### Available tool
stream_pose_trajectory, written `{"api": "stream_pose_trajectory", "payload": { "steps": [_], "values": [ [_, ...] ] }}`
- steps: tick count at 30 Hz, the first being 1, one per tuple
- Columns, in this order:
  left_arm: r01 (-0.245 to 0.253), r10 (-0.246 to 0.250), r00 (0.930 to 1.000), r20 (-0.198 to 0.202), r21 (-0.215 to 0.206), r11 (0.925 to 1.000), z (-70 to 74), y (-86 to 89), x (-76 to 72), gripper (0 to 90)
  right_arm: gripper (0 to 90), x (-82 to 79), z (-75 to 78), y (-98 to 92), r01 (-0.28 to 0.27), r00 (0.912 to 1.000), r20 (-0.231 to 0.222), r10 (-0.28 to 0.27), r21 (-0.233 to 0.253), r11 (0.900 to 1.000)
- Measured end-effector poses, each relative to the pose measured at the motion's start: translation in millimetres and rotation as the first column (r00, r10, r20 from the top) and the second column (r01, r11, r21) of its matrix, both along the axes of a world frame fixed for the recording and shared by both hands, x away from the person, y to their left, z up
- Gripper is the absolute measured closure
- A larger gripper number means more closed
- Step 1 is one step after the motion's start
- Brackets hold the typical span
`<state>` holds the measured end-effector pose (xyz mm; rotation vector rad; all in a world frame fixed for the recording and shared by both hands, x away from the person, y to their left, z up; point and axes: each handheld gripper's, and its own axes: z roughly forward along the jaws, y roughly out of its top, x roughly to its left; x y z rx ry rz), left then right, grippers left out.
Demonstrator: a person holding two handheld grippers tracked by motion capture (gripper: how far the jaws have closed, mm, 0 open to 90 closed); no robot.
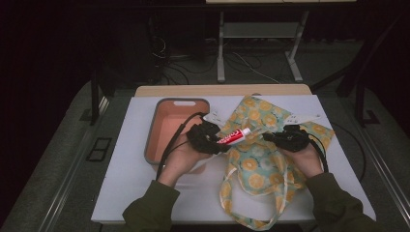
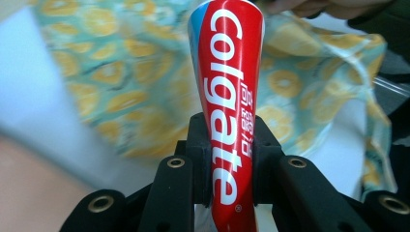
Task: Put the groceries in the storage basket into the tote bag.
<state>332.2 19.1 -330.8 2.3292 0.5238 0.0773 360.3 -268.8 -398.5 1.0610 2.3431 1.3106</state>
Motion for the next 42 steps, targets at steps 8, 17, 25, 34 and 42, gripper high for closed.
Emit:
{"api": "stream_pose_trajectory", "payload": {
  "steps": [8, 17, 25, 34, 42],
  "values": [
    [0.002, 0.0, 0.9995, -0.03, 0.046, 0.9989, -18.8, -41.4, -13.0, 75.1, 89.0, -0.6, 1.1, -1.5, 0.0, 1.0, 0.005, 0.0, 0.002, 1.0],
    [0.009, -0.002, 0.998, -0.063, 0.116, 0.9932, -57.2, -78.1, -17.4, 74.9, 89.0, -1.5, 2.1, -5.1, 0.002, 1.0, 0.007, -0.002, 0.003, 1.0],
    [-0.022, 0.033, 0.9972, -0.067, 0.153, 0.9879, -93.6, -94.7, -9.0, 74.0, 89.0, -1.9, 1.5, -3.8, -0.005, 1.0, 0.008, 0.005, -0.003, 1.0],
    [-0.029, 0.03, 0.9995, -0.009, 0.086, 0.9959, -87.9, -74.8, -17.9, 42.6, 89.0, -2.6, 1.3, -3.6, -0.008, 0.9999, 0.011, 0.008, -0.004, 1.0],
    [-0.045, 0.044, 0.999, 0.002, 0.046, 0.998, -82.3, -41.5, -41.7, 36.7, 89.0, -2.8, 0.8, -2.3, -0.009, 0.9999, 0.01, 0.009, -0.006, 1.0]
  ]
}}
